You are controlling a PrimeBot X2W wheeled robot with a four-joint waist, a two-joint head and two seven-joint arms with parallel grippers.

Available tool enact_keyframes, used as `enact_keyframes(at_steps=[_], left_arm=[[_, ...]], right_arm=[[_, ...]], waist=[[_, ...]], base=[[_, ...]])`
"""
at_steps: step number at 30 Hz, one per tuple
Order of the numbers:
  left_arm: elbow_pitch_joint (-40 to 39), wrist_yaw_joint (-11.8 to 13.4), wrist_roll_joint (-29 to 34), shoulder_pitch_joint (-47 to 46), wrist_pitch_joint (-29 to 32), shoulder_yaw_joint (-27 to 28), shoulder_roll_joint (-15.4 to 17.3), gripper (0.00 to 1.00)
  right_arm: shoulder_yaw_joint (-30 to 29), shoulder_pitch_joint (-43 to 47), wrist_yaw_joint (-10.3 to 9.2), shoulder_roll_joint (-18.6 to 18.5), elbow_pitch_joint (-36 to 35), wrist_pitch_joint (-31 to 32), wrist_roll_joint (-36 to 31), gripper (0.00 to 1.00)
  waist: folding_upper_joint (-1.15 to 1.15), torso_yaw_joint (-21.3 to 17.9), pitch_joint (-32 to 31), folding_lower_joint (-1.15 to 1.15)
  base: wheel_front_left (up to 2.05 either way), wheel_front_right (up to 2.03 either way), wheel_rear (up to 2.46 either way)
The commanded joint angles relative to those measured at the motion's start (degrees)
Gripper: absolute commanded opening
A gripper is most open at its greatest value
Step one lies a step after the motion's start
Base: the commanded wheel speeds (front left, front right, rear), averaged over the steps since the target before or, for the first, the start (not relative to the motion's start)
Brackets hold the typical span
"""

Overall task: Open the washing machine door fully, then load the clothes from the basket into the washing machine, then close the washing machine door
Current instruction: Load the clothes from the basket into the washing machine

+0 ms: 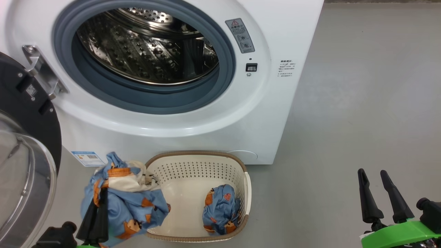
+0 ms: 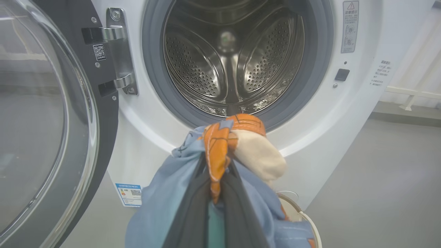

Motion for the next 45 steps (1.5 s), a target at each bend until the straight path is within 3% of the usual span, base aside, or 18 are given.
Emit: enact_keyframes(at_steps=[1, 13, 23, 27, 35, 45], left_arm=[[-2.3, -0.3, 0.5, -0.6, -0.8, 2.9, 0.1, 0.0], [-2.0, -1.3, 2.1, -5.5, -0.8, 5.2, -1.6, 0.0], [0.2, -1.8, 2.9, -20.7, -0.8, 6.7, -1.4, 0.0], [3.5, -1.9, 1.3, -28.3, -0.8, 7.5, -0.9, 0.0], [14.5, -2.0, 0.3, -45.0, -0.8, 5.7, 4.0, 0.0], [29.3, -2.0, 0.4, -59.7, -0.8, 4.3, 5.0, 0.0]], right_arm=[[1.0, -0.1, 0.43, -0.8, -1.6, -0.5, 0.1, 1.0], [0.9, -3.0, 0.43, 0.6, -2.1, -0.5, -0.2, 1.0], [0.9, -7.0, 0.43, 2.1, -2.7, -0.5, -0.8, 1.0], [1.6, -9.3, 0.43, 2.7, -2.7, -0.5, -0.8, 1.0], [2.6, -13.8, 0.43, 4.4, -2.7, -0.5, -0.6, 1.0], [4.5, -16.8, 0.43, 5.8, -2.7, -0.5, -0.4, 1.0]], waist=[[0.0, -0.2, 0.6, 0.0], [0.0, -1.6, 5.7, 0.0], [0.0, -2.4, 12.6, 0.0], [0.0, -3.6, 15.0, 0.0], [0.0, -6.5, 20.1, 0.0], [0.0, -9.6, 24.3, 0.0]], base=[[0.0, 0.0, 0.0], [0.0, 0.0, 0.0], [0.0, 0.0, 0.0], [0.0, 0.0, 0.0], [0.0, 0.0, 0.0], [0.0, 0.0, 0.0]])
